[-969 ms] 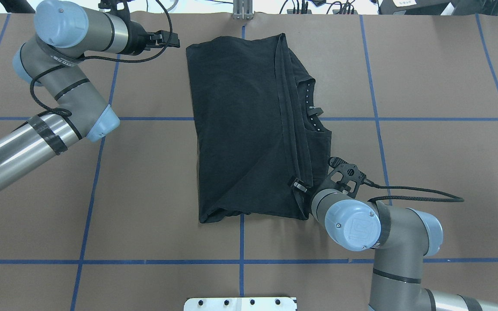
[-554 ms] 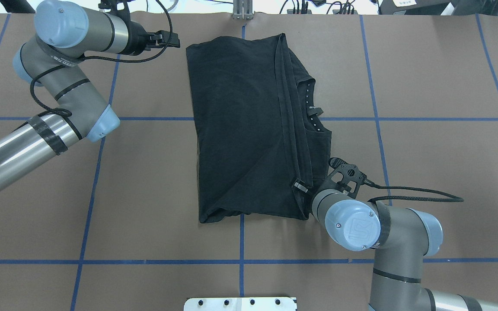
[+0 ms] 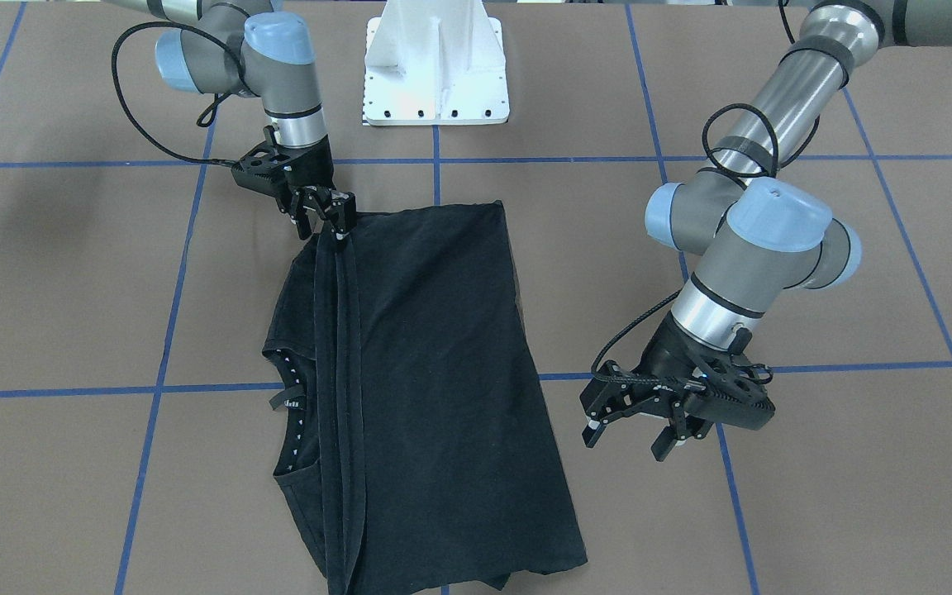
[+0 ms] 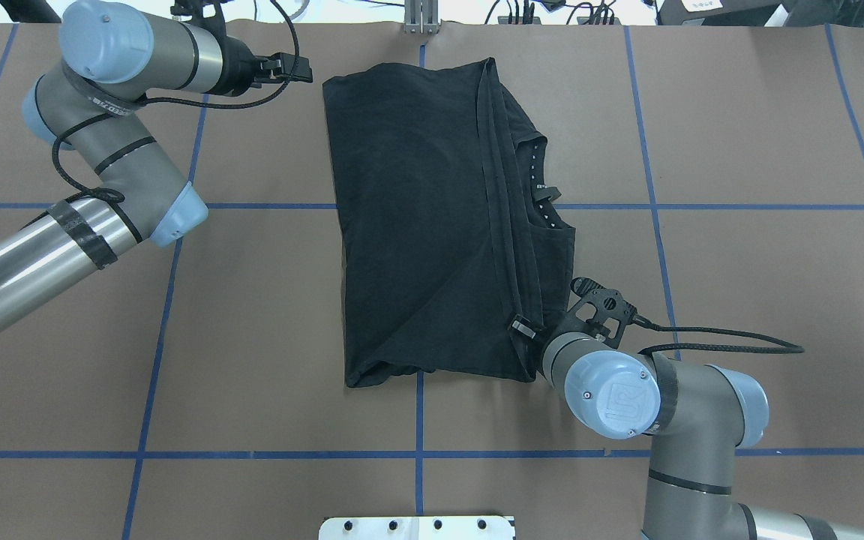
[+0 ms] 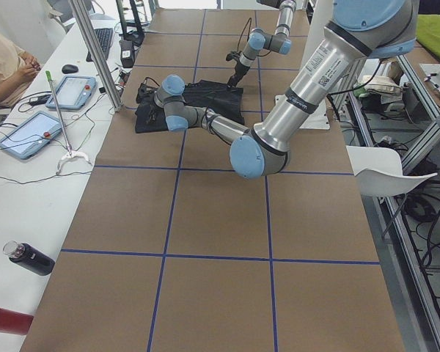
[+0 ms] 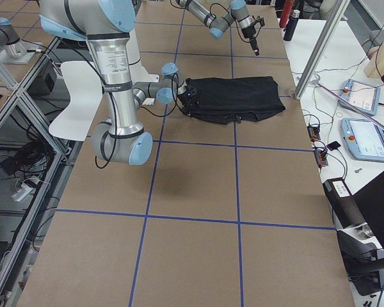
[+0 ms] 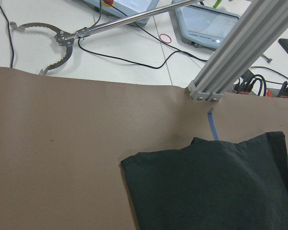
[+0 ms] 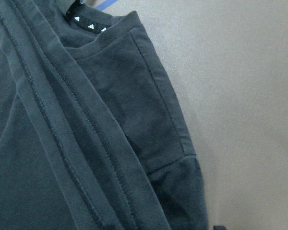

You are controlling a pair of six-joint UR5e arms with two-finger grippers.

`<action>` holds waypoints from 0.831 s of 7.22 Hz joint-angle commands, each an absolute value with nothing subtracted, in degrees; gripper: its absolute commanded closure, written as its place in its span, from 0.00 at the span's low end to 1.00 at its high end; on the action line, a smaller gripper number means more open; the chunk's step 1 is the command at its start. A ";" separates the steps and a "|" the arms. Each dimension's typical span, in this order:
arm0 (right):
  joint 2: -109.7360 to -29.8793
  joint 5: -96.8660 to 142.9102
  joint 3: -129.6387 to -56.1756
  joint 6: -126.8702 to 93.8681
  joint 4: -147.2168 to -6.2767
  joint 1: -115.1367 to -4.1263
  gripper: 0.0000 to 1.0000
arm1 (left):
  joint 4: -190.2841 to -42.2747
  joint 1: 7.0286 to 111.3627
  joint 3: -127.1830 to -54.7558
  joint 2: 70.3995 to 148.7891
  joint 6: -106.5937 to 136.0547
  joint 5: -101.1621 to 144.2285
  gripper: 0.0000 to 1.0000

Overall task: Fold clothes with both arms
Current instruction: 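Move the right gripper to the shirt's corner nearest the robot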

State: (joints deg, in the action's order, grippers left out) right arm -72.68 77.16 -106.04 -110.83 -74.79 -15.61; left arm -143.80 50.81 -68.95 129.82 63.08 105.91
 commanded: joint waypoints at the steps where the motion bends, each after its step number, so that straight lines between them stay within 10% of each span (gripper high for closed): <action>1: -72.69 77.08 -106.00 -110.92 -74.79 -15.64 0.62 | -145.10 50.89 -68.99 129.64 63.19 105.91 0.00; 2: -72.69 77.08 -106.00 -111.18 -74.79 -15.64 1.00 | -145.46 50.89 -69.26 129.29 63.19 105.91 0.00; 6: -72.60 77.25 -107.13 -111.01 -74.88 -16.08 1.00 | -146.07 50.89 -69.52 128.67 63.19 105.91 0.00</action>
State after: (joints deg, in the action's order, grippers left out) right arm -72.56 77.16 -106.49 -111.01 -74.81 -15.85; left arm -145.90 50.89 -69.47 128.80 63.17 105.91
